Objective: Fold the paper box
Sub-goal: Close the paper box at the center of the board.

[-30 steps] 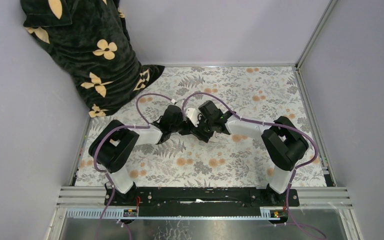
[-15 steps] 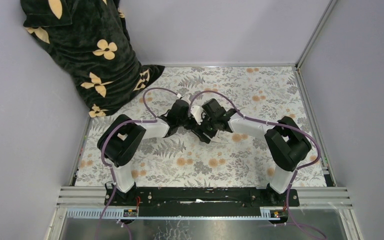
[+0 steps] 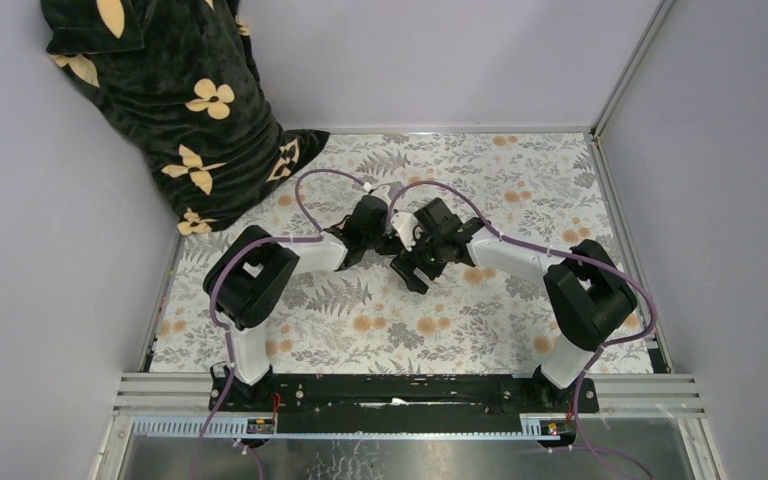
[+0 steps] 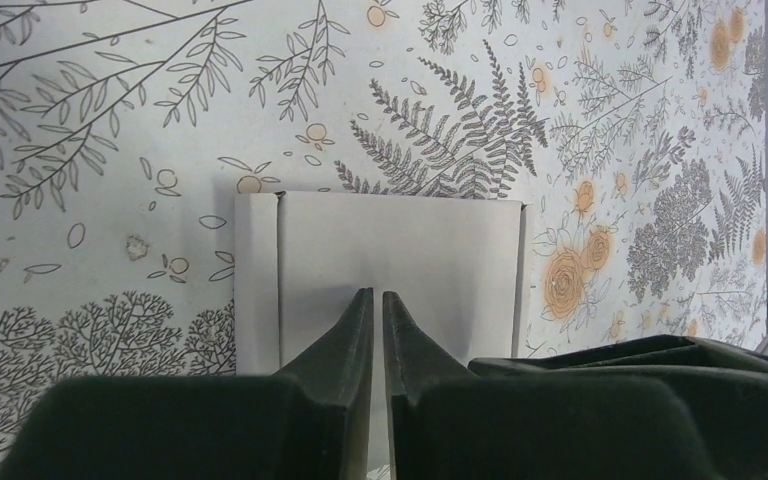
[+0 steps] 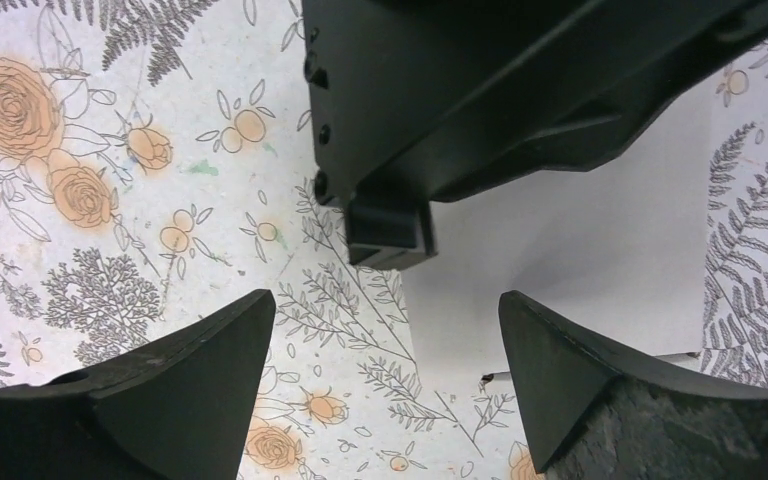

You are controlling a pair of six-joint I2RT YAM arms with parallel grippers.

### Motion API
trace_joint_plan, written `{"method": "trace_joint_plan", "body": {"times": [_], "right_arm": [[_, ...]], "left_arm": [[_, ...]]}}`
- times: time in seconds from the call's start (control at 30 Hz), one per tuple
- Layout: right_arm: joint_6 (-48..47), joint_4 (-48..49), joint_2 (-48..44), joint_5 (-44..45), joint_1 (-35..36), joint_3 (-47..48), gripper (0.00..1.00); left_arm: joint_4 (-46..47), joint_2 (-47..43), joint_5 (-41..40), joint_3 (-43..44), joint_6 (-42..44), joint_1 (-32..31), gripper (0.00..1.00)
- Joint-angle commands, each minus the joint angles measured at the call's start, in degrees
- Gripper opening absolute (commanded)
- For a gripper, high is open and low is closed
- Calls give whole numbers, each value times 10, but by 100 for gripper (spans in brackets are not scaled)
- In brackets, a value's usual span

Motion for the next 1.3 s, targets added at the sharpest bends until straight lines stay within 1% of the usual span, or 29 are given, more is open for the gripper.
{"method": "trace_joint_plan", "body": {"times": [0.0,0.23,0.37,0.53,0.73,0.83,0.97,1.27], "right_arm": [[-27,66,-40,-29,-8,9,91],[-20,112,-60,-34,-39,-6,91],[-12,140,-59,-34,-61,-11,94],[-39,82,-5,-44,-74,35,94],[-60,52,27,-92,-89,45,97],[-65,33,37,-89,-91,48,100],[-68,23,45,-92,-92,46,100],[-71,13,76,-67,-92,55,100]], "left_arm": [[-75,36,-17,5,24,-16,12],[-79,45,-14,14,32,-16,11],[-85,49,-13,23,38,-16,11],[-92,51,-12,31,47,-15,11],[-91,53,-4,34,54,-10,11],[-89,55,0,34,56,-9,11],[-86,56,2,31,58,-7,10],[-81,59,7,30,59,-4,10]]}}
